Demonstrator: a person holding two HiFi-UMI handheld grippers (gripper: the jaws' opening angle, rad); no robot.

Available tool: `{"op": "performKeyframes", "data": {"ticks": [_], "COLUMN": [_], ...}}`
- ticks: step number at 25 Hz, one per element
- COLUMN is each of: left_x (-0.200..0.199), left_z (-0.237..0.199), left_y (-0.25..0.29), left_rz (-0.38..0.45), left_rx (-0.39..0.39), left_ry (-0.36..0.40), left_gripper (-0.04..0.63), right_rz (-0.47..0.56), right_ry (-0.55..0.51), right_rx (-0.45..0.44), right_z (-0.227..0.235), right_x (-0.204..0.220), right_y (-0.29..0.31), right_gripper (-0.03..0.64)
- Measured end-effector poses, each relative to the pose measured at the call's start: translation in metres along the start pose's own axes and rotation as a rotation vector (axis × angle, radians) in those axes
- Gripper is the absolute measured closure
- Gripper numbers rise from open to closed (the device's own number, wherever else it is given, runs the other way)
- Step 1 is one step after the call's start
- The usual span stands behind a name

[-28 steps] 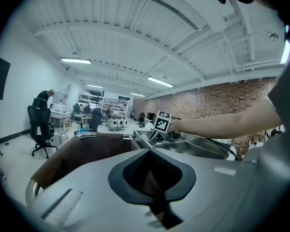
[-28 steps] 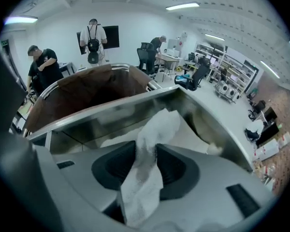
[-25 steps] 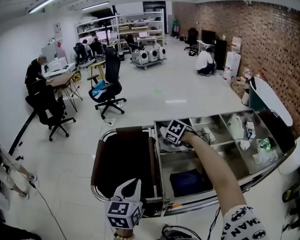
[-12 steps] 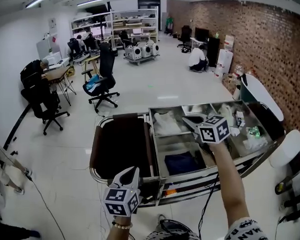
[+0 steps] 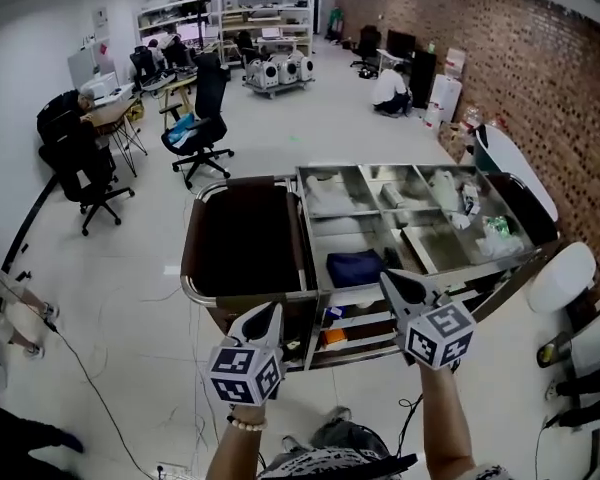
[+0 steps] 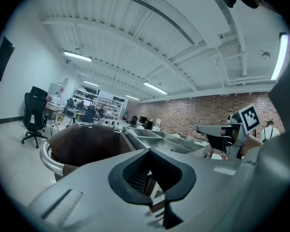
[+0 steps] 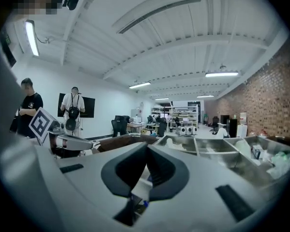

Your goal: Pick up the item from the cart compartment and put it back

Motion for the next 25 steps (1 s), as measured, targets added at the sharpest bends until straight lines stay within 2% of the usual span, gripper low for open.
{"op": "performKeyframes", "data": {"ticks": [4, 11, 25], "left_x": [0.016, 0.032, 0.032], "left_z": [0.016, 0.047, 0.089], "left_y": [-0.011, -0.019, 0.001], "left_rz": [-0.015, -0.03, -0.035], "left_rx": [-0.001, 0.0, 0.025], "left_ry": [-0.008, -0.016, -0.008], "left_gripper": [0.595, 0.595, 0.595], "right_rz": [0.0, 0.007, 0.019], "right_ry": [0.059, 0.14, 0.144], "right_rx": [-0.02, 0.003, -0.035], "right_z": [-0.024, -0.019, -0.007], "right_x": [0.028, 0.059, 0.067], "right_y": [-0.023, -0.056, -0.069], "right_gripper": [0.612, 0.609, 0.609]}}
Point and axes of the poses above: the fingertips, and each gripper's own axes: y forward along the fingers, z to its right, x out of its underside, the point moved 7 cm from there along -y, backward along the fingers, and after that the axes turned 13 degrees about -z, right-handed, at the moved point
